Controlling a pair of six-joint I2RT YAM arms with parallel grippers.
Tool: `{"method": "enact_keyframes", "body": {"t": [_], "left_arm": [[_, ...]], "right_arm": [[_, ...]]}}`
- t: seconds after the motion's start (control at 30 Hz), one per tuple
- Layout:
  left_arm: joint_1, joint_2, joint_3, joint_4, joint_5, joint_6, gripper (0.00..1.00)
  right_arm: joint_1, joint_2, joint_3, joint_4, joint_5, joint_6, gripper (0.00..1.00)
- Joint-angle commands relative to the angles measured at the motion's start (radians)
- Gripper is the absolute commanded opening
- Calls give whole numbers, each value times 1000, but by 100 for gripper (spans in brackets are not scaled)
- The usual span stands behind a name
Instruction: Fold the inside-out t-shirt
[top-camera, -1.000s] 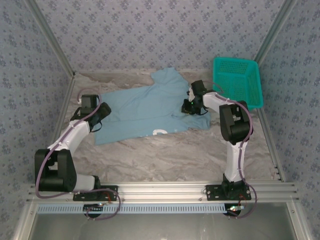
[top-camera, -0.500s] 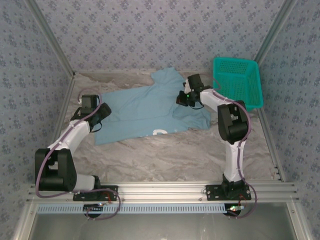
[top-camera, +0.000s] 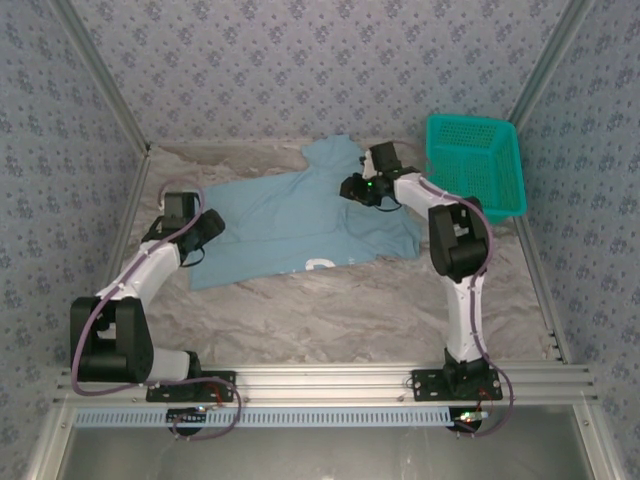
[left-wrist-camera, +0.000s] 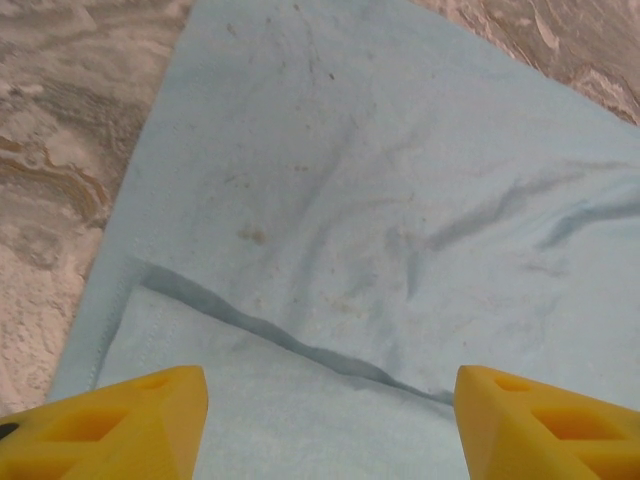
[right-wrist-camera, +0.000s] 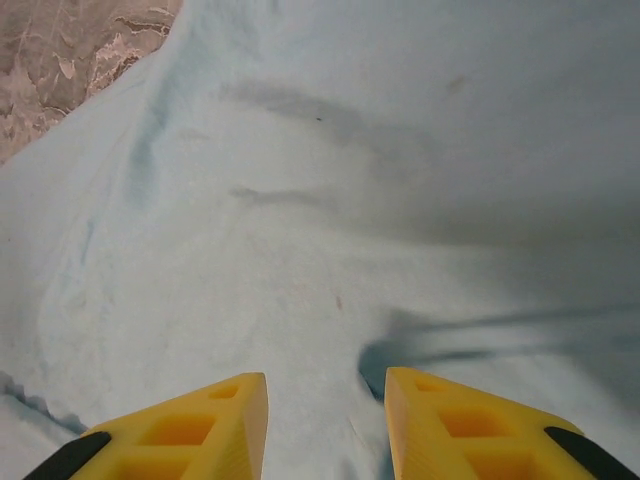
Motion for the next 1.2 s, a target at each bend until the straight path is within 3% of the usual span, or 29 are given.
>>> {"method": "enact_keyframes", "body": {"t": [0.0, 0.2, 0.33, 0.83, 1.17], "left_arm": [[-20, -18, -35, 28, 99, 15, 67], [-54, -15, -102, 86, 238, 13, 72], [-54, 7, -130, 76, 248, -3, 72], [3, 52, -137, 47, 205, 8, 72], [44, 80, -196, 56, 128, 14, 72]], "right_arm": [[-27, -212, -140, -102, 25, -126, 39], [-95, -546, -509, -248, 274, -222, 44], [-128, -641, -644, -268, 363, -228, 48], [-192, -474, -664, -178, 324, -201, 46], [-244, -413, -639, -156, 297, -193, 22]]}}
